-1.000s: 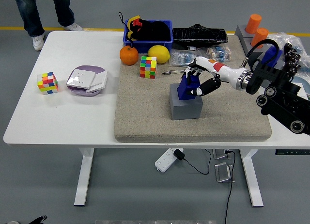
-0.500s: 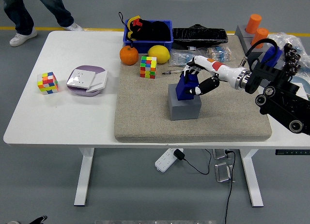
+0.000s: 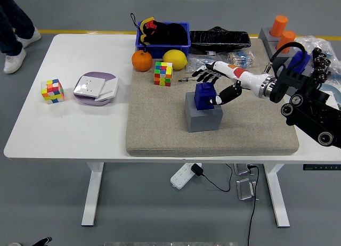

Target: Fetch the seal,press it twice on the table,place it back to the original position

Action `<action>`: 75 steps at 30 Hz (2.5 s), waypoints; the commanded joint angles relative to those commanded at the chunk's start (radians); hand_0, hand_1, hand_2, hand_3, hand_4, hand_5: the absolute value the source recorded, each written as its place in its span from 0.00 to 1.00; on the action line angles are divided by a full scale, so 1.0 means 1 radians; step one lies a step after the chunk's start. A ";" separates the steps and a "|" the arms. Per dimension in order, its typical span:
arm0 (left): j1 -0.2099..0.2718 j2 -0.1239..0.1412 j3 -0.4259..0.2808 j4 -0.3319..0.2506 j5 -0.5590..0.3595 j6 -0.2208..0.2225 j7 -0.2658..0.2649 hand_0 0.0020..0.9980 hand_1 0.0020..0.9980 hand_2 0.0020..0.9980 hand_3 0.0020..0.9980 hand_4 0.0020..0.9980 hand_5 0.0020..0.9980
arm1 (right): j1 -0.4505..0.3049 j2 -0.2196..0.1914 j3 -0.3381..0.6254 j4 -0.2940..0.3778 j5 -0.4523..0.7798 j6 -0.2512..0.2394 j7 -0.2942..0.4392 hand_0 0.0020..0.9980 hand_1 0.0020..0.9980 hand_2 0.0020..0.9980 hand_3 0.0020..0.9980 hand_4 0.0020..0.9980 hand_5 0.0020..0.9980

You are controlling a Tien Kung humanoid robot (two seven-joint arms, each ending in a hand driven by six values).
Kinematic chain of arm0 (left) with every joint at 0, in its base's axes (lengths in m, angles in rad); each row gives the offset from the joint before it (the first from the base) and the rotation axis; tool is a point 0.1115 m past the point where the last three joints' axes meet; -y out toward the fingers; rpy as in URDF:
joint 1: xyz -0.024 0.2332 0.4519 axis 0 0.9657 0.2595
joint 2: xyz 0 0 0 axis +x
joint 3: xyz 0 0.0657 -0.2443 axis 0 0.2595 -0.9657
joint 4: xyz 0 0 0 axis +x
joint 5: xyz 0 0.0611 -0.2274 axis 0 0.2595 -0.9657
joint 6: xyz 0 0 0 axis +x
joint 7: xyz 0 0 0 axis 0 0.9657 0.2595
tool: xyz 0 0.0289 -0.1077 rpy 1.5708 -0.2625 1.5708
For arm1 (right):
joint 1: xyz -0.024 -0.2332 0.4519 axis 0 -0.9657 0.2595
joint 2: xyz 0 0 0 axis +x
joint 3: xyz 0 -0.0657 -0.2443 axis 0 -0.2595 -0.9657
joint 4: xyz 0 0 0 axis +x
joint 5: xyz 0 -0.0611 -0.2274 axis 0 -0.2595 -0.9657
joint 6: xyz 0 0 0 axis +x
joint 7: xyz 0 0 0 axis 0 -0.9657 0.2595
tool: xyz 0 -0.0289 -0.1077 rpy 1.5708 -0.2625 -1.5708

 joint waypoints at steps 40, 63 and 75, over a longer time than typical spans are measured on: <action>0.014 -0.001 -0.015 0.004 -0.002 -0.001 0.001 0.82 0.81 0.78 0.82 0.71 0.42 | -0.351 -0.222 0.546 0.149 0.009 0.138 -0.137 0.93 0.92 0.92 0.98 1.00 0.68; 0.015 0.000 -0.002 0.002 0.004 0.005 0.005 0.82 0.81 0.78 0.82 0.71 0.42 | -0.602 -0.201 0.940 0.232 0.009 0.106 -0.184 0.89 0.87 0.87 0.91 1.00 0.60; 0.016 -0.003 -0.003 0.003 0.004 0.007 0.005 0.82 0.81 0.78 0.82 0.70 0.42 | -0.648 -0.174 1.004 0.262 0.020 0.099 -0.185 0.87 0.83 0.82 0.88 1.00 0.57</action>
